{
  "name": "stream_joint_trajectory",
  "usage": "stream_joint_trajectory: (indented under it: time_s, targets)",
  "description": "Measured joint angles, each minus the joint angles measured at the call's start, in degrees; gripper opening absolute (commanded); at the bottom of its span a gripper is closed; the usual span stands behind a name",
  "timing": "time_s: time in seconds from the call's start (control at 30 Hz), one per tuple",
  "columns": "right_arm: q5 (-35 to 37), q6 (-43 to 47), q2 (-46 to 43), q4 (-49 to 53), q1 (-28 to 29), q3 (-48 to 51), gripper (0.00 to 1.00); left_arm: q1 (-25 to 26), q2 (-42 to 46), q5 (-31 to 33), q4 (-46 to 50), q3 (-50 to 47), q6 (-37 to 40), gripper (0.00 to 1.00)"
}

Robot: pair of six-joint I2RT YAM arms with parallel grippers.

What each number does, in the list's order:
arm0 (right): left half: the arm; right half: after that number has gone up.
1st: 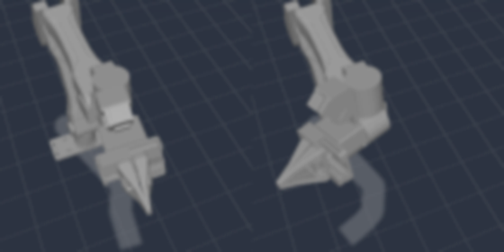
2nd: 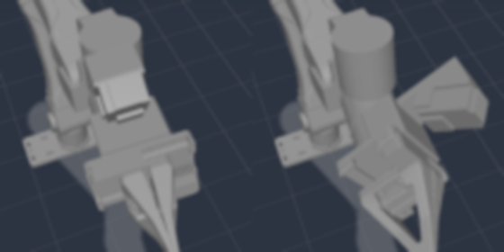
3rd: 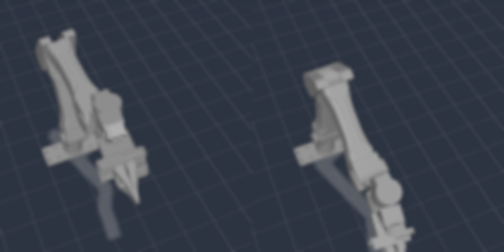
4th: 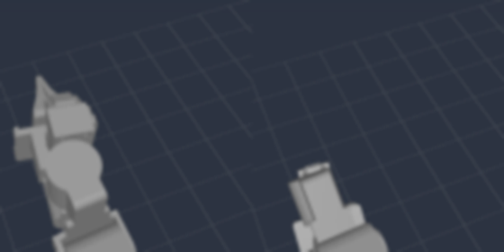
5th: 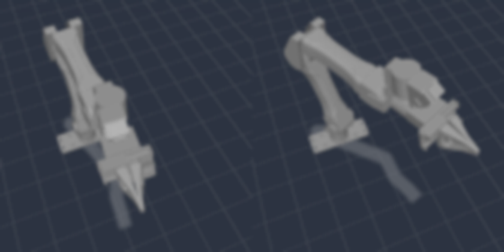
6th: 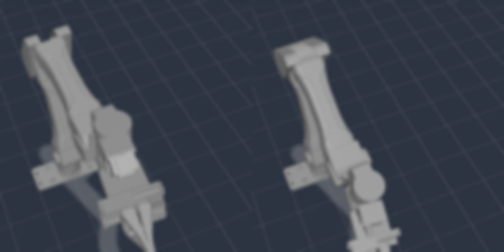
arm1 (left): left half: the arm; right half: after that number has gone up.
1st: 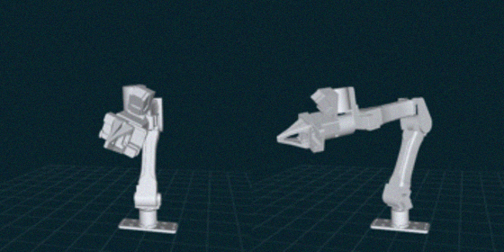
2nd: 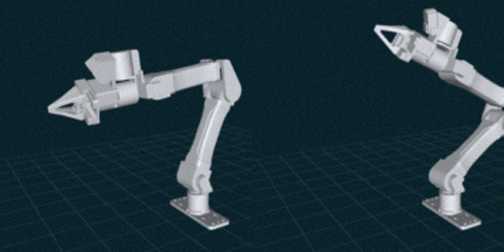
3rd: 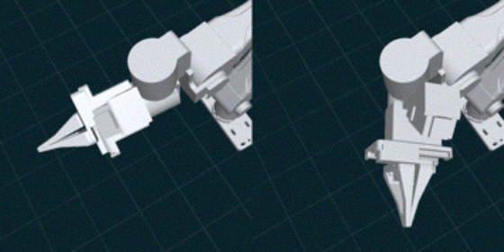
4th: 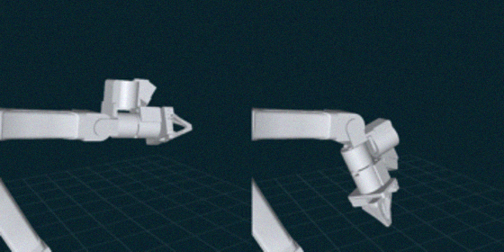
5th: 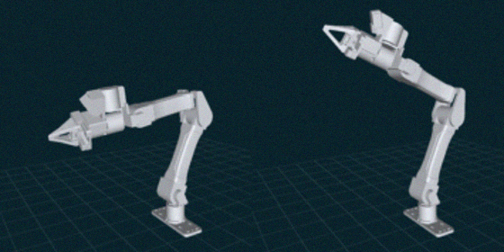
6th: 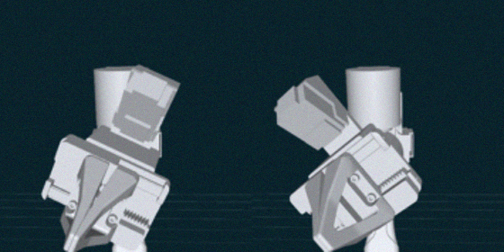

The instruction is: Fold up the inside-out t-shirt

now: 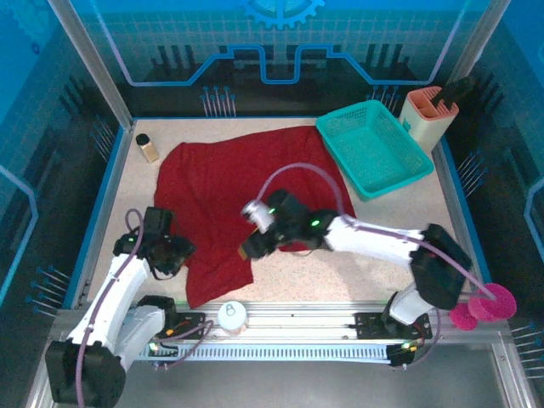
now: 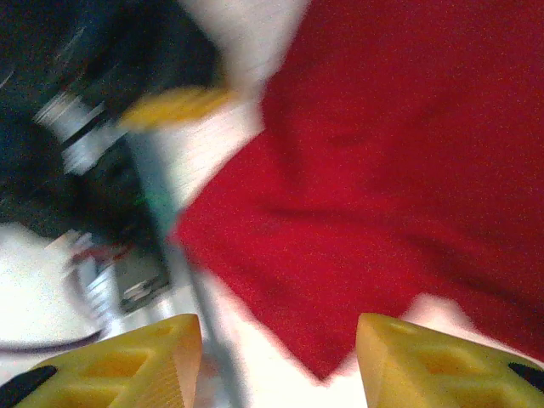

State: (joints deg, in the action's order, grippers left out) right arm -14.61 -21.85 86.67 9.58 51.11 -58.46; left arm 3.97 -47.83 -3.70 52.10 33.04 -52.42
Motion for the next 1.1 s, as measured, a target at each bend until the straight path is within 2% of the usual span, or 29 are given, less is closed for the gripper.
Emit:
stream_joint_trajectory:
  time_s: [0.13, 0.23, 0.4, 0.5, 0.67, 0.8, 0.83, 0.93, 1.0, 1.1]
  targets:
    - [12.90, -7.74, -7.80, 3.76, -12.04, 6.16, 0.58, 7.78, 2.56, 0.46, 3.69, -2.45, -4.44, 0.45]
    - [18.16, -13.03, -10.54, 7.78, -18.47, 10.23, 0.60, 13.35, 1.75, 1.18, 5.49, -3.41, -7.65, 0.46]
    - [19.67, -17.25, -12.39, 11.65, -27.08, 14.32, 0.60, 23.30, -1.90, 2.19, 7.69, -5.27, -13.27, 0.50]
    - [19.08, -17.86, -12.63, 12.35, -29.99, 14.99, 0.61, 27.17, -3.67, 2.91, 7.87, -6.03, -16.00, 0.52]
    - [21.38, -22.43, -12.55, 14.32, -33.64, 16.20, 0.65, 32.41, -7.43, 3.50, 5.35, -7.52, -20.52, 0.56]
    - [21.44, -27.04, -10.84, 15.72, -37.92, 17.66, 0.66, 34.25, -11.69, 3.48, 2.25, -8.11, -23.39, 0.55]
    - [21.24, -28.02, -10.67, 15.67, -38.47, 18.36, 0.66, 34.38, -12.22, 3.48, 1.84, -8.11, -24.02, 0.50]
    - [20.17, -30.53, -10.47, 15.63, -39.21, 20.28, 0.65, 34.58, -12.85, 3.39, -0.17, -8.39, -25.68, 0.16]
    - [19.96, -31.56, -10.29, 15.32, -39.58, 20.79, 0.63, 34.69, -12.79, 2.51, 0.24, -8.48, -26.67, 0.02]
    - [20.20, -32.39, -10.10, 14.58, -40.30, 21.09, 0.63, 34.88, -10.19, 2.64, 1.22, -8.37, -27.26, 0.00]
